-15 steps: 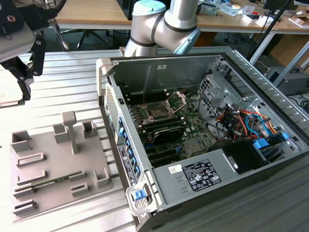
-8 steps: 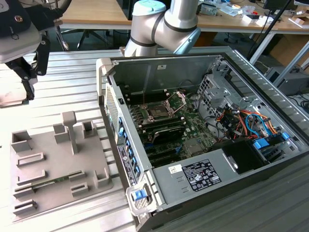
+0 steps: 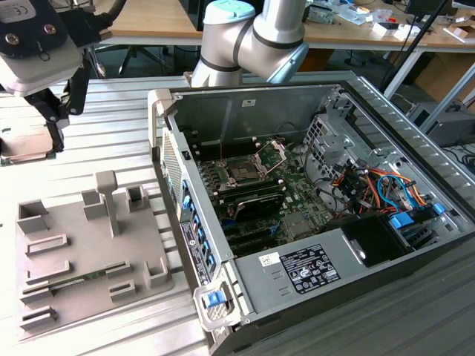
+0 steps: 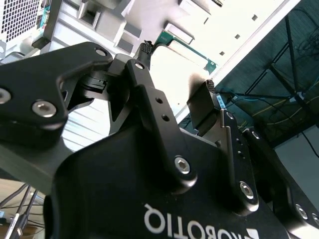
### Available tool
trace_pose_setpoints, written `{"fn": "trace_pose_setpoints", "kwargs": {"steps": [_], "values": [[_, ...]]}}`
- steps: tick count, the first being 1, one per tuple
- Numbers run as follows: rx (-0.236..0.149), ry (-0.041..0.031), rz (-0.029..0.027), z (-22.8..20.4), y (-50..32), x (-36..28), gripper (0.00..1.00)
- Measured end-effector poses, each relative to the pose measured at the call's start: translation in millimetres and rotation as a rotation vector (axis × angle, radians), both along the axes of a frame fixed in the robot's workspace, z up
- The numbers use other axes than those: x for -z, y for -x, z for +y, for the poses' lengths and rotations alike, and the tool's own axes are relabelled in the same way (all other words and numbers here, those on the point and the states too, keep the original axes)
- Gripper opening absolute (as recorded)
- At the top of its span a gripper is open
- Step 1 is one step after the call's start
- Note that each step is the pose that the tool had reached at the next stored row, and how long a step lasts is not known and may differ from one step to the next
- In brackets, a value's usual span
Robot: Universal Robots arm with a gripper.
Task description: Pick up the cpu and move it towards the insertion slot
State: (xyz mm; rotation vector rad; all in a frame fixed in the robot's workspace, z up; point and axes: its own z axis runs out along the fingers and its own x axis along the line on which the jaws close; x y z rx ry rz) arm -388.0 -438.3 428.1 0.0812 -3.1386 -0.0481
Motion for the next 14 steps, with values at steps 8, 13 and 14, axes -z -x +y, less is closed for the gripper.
{"fn": "trace_pose_setpoints", "kwargs": {"steps": [8,13,14], "values": [[0.000,0.0000,0.0000,0.0,-7.5,0.0,0.55],[0.000,0.0000,0.0000,0.0,-11.6,0.0,0.55],[0.000,0.0000,0.0000,0.0,-12.5,0.0,0.55]]}}
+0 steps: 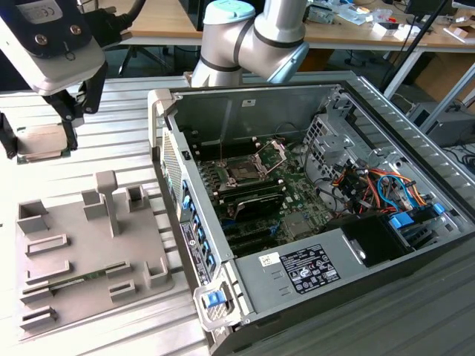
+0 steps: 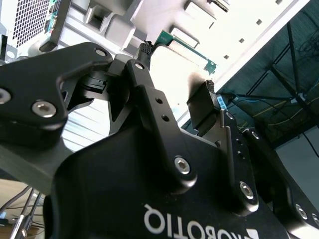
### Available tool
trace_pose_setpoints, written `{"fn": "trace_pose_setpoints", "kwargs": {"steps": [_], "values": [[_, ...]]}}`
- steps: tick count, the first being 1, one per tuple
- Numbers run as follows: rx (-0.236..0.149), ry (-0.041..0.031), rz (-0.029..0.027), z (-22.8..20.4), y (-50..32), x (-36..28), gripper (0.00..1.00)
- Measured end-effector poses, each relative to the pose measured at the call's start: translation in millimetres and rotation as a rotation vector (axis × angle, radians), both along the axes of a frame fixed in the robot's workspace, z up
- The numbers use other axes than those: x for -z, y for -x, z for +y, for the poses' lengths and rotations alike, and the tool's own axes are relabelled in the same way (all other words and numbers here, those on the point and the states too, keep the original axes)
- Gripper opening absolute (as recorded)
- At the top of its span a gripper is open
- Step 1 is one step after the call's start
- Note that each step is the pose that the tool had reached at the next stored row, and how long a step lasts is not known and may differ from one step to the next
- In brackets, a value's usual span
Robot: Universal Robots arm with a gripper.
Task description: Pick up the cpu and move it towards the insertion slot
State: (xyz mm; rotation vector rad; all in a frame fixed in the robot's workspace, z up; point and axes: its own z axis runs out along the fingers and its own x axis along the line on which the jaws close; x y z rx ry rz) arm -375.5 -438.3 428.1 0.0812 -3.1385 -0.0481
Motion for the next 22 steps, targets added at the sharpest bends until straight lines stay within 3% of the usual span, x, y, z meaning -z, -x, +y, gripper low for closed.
{"fn": "trace_pose_setpoints", "kwargs": {"steps": [22], "values": [[0.000,0.0001,0.0004,0.0,-27.7,0.0,0.55]]}}
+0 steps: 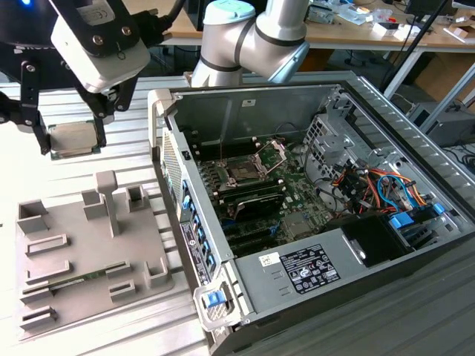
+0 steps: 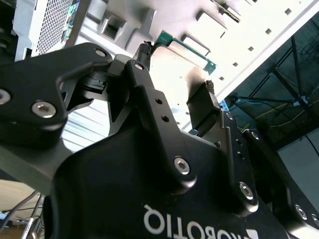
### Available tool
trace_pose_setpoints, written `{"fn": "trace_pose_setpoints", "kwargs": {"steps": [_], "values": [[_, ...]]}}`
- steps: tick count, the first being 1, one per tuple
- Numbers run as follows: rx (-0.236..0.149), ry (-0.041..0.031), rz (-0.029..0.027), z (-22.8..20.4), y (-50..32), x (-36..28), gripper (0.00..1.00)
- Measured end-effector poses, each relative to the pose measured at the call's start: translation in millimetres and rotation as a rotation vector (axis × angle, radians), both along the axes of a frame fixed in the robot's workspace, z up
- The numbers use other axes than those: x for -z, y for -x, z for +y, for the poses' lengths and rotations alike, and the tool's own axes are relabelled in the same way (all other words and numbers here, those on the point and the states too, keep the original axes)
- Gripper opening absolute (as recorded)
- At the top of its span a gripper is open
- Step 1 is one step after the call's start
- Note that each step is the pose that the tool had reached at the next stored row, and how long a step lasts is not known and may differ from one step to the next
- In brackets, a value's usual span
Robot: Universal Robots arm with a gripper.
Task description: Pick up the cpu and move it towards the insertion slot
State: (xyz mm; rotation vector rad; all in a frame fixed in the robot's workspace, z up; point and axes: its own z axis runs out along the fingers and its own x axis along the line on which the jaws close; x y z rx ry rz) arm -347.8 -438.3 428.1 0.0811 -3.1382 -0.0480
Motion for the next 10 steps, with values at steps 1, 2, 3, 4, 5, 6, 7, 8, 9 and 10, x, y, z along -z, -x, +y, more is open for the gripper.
{"fn": "trace_pose_setpoints", "kwargs": {"steps": [1,2,3,4,5,6,7,8,9,10], "values": [[0.000,0.0000,0.0000,0.0,-0.8,0.0,0.55],[0.000,-0.0001,0.0000,0.0,-1.6,0.0,0.55],[0.000,0.0000,0.0001,0.0,-3.6,0.0,0.55],[0.000,-0.0001,0.0000,0.0,-5.0,0.0,0.55],[0.000,-0.0001,0.0000,0.0,-6.0,0.0,0.55],[0.000,-0.0001,0.0001,0.0,-6.9,0.0,0.55],[0.000,0.0000,0.0001,0.0,-7.7,0.0,0.55],[0.000,0.0000,0.0001,0.0,-8.7,0.0,0.55],[0.000,-0.0001,0.0001,0.0,-10.1,0.0,0.55],[0.000,0.0000,0.0001,0.0,-11.0,0.0,0.55]]}}
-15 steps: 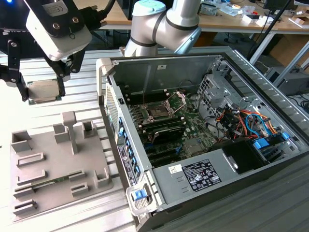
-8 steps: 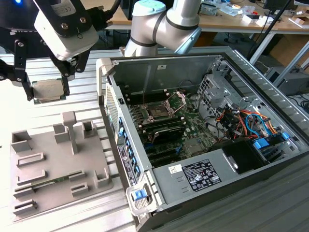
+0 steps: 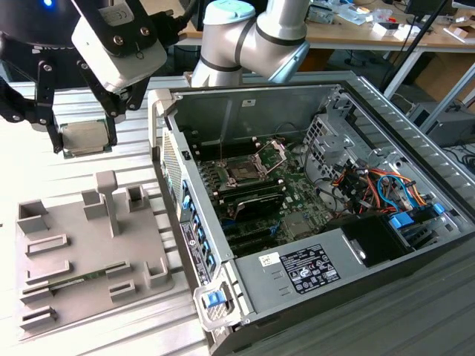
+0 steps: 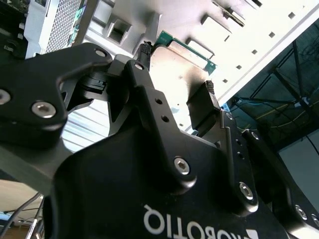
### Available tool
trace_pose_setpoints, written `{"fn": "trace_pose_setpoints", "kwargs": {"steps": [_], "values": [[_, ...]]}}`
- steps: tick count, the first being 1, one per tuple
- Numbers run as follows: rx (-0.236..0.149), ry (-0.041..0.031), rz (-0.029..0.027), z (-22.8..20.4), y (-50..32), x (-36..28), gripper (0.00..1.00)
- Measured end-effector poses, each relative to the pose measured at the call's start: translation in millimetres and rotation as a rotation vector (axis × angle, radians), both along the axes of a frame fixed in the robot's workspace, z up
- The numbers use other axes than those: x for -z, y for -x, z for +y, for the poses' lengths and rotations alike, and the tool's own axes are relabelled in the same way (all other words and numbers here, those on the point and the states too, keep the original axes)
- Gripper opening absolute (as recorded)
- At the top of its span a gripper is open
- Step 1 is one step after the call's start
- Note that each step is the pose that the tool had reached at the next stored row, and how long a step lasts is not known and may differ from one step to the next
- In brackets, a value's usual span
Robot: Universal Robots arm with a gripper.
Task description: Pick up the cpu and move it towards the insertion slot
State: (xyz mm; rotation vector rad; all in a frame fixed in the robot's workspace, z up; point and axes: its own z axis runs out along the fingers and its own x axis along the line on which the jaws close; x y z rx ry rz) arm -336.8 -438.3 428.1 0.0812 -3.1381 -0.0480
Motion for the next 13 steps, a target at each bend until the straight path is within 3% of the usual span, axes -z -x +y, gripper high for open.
{"fn": "trace_pose_setpoints", "kwargs": {"steps": [13], "values": [[0.000,0.0000,0.0002,0.0,-13.2,0.0,0.55]]}}
